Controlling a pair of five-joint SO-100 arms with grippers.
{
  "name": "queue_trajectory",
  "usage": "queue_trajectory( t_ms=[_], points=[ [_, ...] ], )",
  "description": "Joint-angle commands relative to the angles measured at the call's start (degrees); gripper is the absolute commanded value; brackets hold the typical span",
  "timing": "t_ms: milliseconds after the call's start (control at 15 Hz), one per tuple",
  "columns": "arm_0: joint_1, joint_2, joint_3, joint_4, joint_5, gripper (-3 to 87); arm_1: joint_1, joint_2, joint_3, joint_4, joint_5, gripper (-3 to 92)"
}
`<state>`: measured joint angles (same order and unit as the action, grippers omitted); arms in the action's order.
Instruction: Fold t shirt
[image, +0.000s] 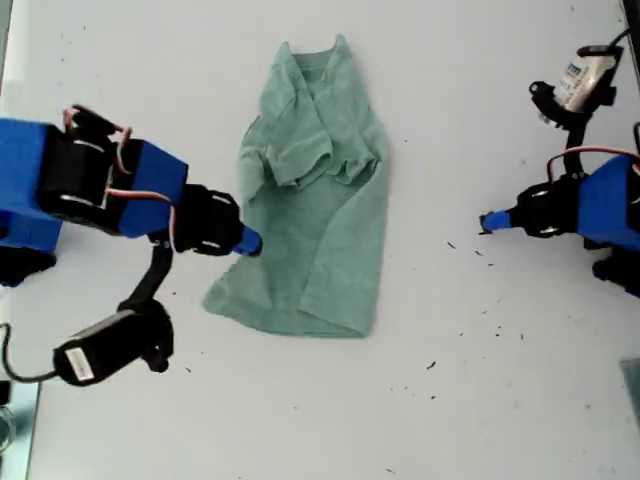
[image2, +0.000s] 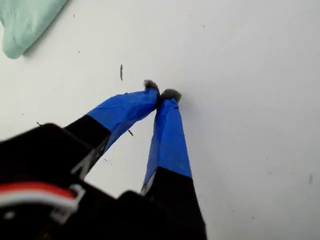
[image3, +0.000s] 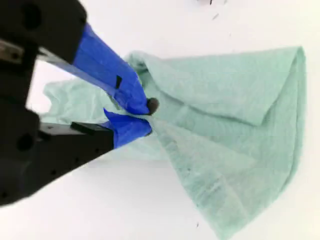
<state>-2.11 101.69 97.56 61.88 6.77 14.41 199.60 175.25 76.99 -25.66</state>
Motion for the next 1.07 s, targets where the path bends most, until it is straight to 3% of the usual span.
queue_trajectory(
  t_ms=[0, 67, 200, 333, 467, 733, 800, 933, 1000],
  points=[
    [1.0, -17.8, -22.0, -3.7, 4.5, -0.2, -0.4, 0.8, 2.6, 0.0, 0.5, 2.4],
    [0.9, -27.7, -31.2, -4.2, 6.2, -0.2, -0.4, 0.7, 2.6, 0.0, 0.6, 2.4],
    [-1.6, -42.4, -38.1, -5.3, 7.6, 21.3, -0.5, 0.7, 2.6, 0.0, 0.8, 2.4],
    [-3.7, -43.1, -38.0, 0.3, 7.7, 27.2, -0.4, 0.7, 2.6, 0.0, 0.8, 2.4],
    [-3.5, -29.4, -37.5, 6.5, 9.5, 29.0, -0.3, 0.7, 2.6, 0.0, 0.6, 2.4],
    [-5.2, 3.6, -26.6, 12.8, 9.6, 25.3, 0.0, 0.7, 2.6, 0.0, 0.5, 2.4],
    [-7.2, 14.5, -13.0, 10.3, 9.3, 23.6, 0.1, 0.7, 2.6, 0.0, 0.5, 2.4],
    [-11.9, 43.2, 26.0, -1.9, 6.7, 9.1, 0.1, 0.7, 2.6, 0.0, 0.6, 2.4],
    [-13.5, 57.0, 43.2, -4.5, 4.5, -0.1, 0.1, 0.6, 2.6, 0.0, 0.8, 2.4]
  ],
)
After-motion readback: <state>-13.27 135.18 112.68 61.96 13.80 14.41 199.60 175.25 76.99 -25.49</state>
